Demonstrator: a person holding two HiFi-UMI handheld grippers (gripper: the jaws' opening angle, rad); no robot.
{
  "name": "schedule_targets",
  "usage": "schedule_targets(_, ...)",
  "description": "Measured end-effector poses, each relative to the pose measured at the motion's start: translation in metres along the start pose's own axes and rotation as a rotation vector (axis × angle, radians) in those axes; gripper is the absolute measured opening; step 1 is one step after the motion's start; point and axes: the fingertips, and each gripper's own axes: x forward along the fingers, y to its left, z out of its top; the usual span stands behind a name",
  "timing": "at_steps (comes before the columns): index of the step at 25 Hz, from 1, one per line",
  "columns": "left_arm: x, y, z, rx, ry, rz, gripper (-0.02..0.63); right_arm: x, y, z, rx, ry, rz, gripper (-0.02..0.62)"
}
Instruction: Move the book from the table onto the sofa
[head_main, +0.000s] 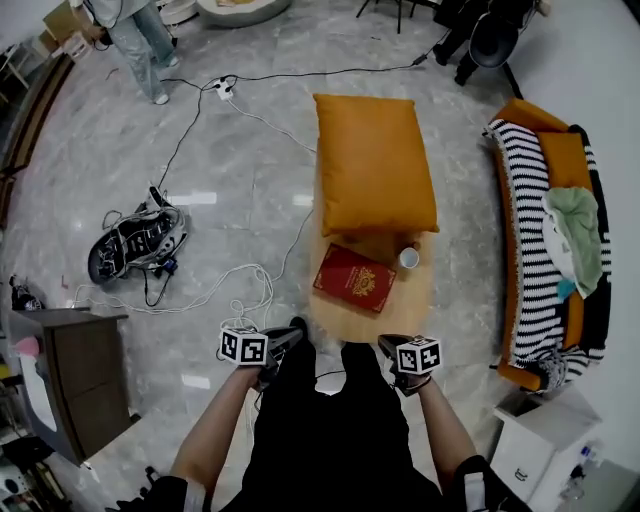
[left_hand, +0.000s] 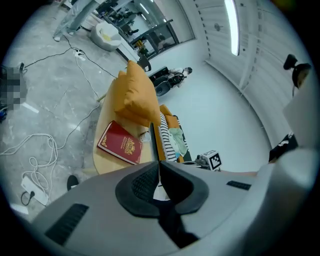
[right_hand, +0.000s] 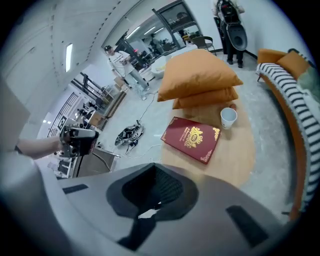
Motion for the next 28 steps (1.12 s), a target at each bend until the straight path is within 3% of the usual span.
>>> schedule_targets(5,0.005,0.044,0.023,-0.001,0.035,0.004,0.018,0.024,-0.022,-0.013,0.079,-0.003,-0.042,0.008)
schedule_targets(9,0.037,0.093,0.039,-0.035,0.008,0.027,0.018,0.06,-0.056,-0.013,0.124,-0.013,-0.046,0.008)
schedule_targets(15,0.09,0.153,0.057,-0.116,-0.045,0.007,0.018,0.109,-0.14,0.023,0.228,-0.174,-0.113,0.01)
schedule_targets(18,0.107,0.18,0.069,-0.123,-0.096,-0.012,0.022,0.122,-0.186,0.049,0.328,-0.278,-0.14,0.181)
schedule_targets(19,0.113,0.19,0.073,-0.122,-0.114,-0.011,0.054,0.126,-0.201,0.056,0.354,-0.309,-0.154,0.242)
schedule_targets(21,0.124,0.21,0.078,-0.12,-0.124,-0.012,0.18,0.133,-0.225,0.063,0.385,-0.352,-0.182,0.285)
schedule_targets(22,0.13,0.217,0.08,-0.117,-0.121,-0.016,0.21,0.136,-0.235,0.066,0.39,-0.363,-0.195,0.311)
schedule_targets(25,0.147,0.235,0.084,-0.094,-0.093,-0.028,0.259,0.146,-0.252,0.075,0.384,-0.374,-0.205,0.314)
schedule_targets(28,0.166,0.25,0.085,-0.08,-0.047,-0.031,0.288,0.162,-0.252,0.081,0.36,-0.356,-0.16,0.313)
